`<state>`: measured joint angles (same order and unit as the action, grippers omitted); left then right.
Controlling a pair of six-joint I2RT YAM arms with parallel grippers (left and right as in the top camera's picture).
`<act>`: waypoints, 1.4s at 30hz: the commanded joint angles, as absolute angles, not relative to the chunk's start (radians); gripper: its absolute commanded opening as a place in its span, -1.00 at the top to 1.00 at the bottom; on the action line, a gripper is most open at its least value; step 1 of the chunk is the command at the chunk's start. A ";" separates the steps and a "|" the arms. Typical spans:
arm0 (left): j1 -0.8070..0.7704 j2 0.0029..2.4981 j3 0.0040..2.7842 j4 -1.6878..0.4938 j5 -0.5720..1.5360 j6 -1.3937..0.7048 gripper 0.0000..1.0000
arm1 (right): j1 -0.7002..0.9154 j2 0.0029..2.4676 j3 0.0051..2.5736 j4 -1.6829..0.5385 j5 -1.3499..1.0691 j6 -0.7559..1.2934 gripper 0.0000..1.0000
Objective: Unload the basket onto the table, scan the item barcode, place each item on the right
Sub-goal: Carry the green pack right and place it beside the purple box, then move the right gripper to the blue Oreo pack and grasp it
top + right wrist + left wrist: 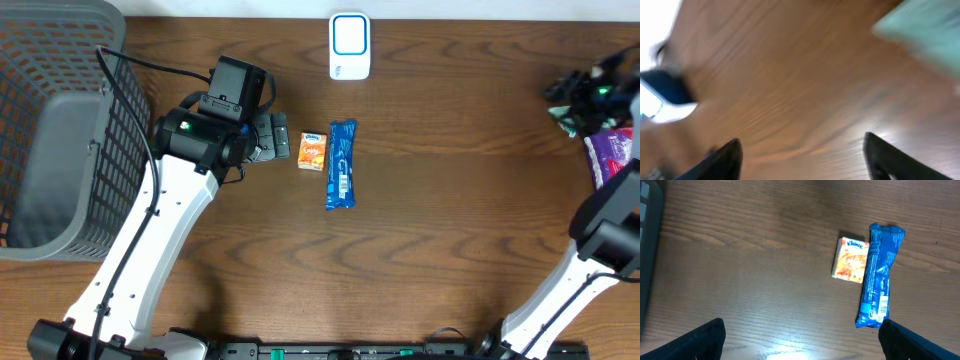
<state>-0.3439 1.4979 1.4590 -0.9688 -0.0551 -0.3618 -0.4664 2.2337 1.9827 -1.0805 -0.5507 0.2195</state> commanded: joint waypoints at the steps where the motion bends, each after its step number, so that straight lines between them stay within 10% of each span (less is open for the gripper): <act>1: -0.342 1.504 1.463 -0.972 -0.061 -0.352 -0.96 | -0.337 2.206 1.947 -1.179 -0.705 0.036 -0.83; 16: -0.342 1.504 1.463 -0.972 -0.061 -0.352 -0.96 | 0.170 2.206 1.642 -0.822 -0.664 0.239 -0.94; 24: -0.342 1.504 1.463 -0.972 -0.061 -0.352 -0.96 | 0.297 2.206 1.557 -0.709 -0.500 0.394 -0.33; 31: -0.342 1.504 1.463 -0.972 -0.061 -0.352 -0.96 | 0.355 2.206 1.455 -0.581 -0.503 0.421 -0.22; 36: -0.342 1.504 1.463 -0.972 -0.061 -0.352 -0.96 | 0.361 2.206 1.445 -0.568 -0.486 0.433 0.98; 42: -0.342 1.504 1.463 -0.972 -0.061 -0.352 -0.95 | 0.356 2.183 1.565 -0.773 -0.243 0.353 0.98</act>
